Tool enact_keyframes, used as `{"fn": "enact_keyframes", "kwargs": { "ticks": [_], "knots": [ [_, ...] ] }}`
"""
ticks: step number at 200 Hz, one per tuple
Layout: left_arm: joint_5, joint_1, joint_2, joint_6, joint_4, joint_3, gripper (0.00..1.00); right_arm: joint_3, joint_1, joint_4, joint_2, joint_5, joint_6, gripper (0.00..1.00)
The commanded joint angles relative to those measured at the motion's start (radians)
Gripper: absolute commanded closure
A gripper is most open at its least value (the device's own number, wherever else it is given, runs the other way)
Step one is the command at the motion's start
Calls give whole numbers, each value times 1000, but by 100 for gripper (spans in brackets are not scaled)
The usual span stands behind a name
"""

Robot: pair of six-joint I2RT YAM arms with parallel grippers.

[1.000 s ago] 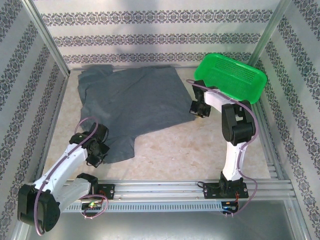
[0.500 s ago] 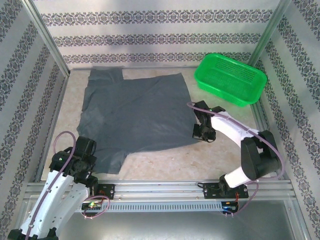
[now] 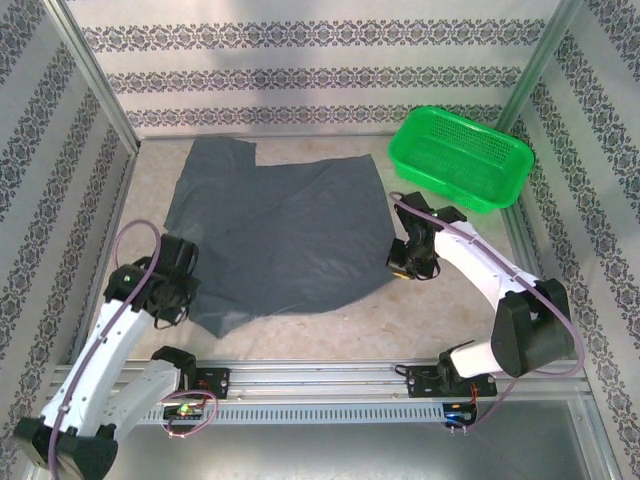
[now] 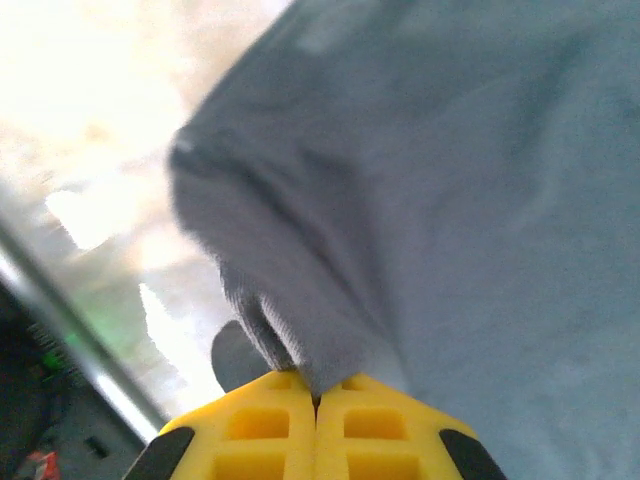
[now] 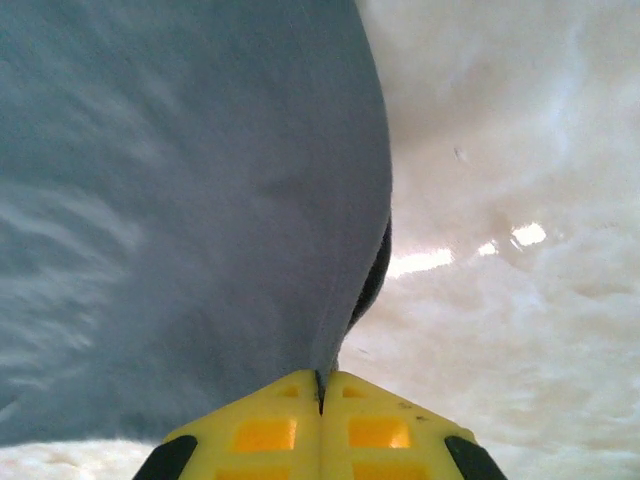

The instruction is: Fold and stack the t-shirts

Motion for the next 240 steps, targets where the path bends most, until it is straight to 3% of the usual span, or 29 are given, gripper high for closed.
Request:
{"fn": "enact_keyframes", "kwargs": {
  "ticks": [1, 43, 113, 164, 240],
  "knots": [
    [-37, 38, 97, 101, 156, 64, 100, 70, -29, 17, 42, -10, 85, 100],
    [-6, 150, 241, 182, 262, 137, 100, 223, -72, 52, 188, 11, 121, 100],
    [68, 309, 323, 340, 415, 163, 100, 411, -107, 89, 372, 47, 149, 100],
    [147, 357, 381, 438, 549, 165, 100, 496, -124, 90, 470, 38, 140, 100],
    [204, 411, 486, 490, 608, 193, 100, 596, -127, 81, 567, 26, 135, 100]
  ]
}}
